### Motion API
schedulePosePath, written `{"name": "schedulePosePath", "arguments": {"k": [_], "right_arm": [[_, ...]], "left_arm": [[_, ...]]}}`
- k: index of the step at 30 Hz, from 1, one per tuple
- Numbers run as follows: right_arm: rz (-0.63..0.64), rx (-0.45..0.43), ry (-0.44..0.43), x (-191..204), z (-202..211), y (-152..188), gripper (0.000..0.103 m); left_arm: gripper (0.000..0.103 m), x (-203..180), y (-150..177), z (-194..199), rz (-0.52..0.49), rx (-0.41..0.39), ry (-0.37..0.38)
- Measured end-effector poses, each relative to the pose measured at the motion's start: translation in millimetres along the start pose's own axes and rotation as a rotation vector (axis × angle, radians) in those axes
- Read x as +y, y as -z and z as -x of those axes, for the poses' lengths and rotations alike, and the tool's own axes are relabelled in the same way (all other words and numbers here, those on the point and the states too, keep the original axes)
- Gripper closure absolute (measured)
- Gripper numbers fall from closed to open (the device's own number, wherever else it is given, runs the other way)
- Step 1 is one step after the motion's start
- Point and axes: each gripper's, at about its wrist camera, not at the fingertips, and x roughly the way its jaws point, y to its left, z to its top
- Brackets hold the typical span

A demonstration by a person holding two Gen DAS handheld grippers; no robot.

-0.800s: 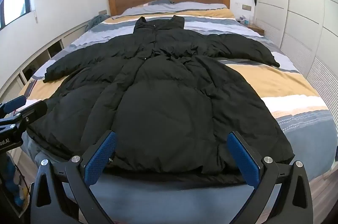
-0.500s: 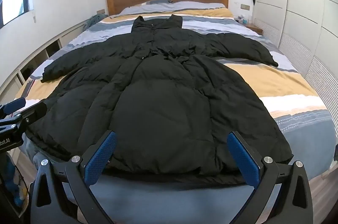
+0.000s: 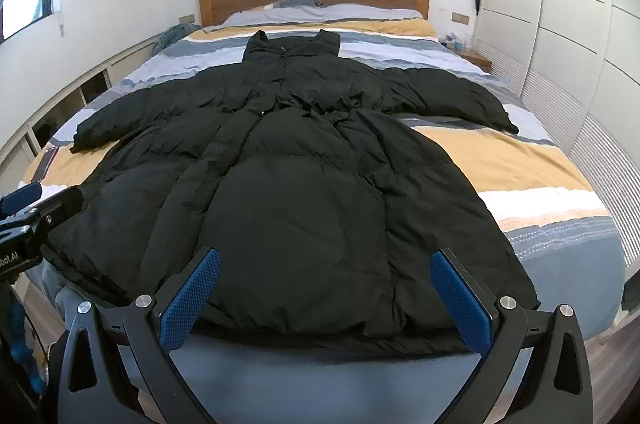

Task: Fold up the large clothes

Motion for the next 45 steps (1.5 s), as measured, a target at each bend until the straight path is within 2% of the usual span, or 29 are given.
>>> {"name": "schedulePosePath", "arguments": {"k": [7, 23, 33, 45], "right_arm": [[0.009, -0.002, 0.016, 0, 5, -1, 0.000], [0.028, -0.005, 0.047, 7, 15, -2, 0.000], [0.019, 0.000, 0.065, 6, 13, -2, 0.000], [0.027, 0.025, 0.043, 10, -6, -2, 0.000]], "left_arm": [[0.000, 0, 0, 6, -0.015, -0.018, 0.002], [0.000, 12, -2, 20, 0.019, -0.058, 0.023], [0.000, 11, -1, 14, 0.020, -0.047, 0.021], [0.000, 9, 0, 1, 0.000, -0.016, -0.003]]}}
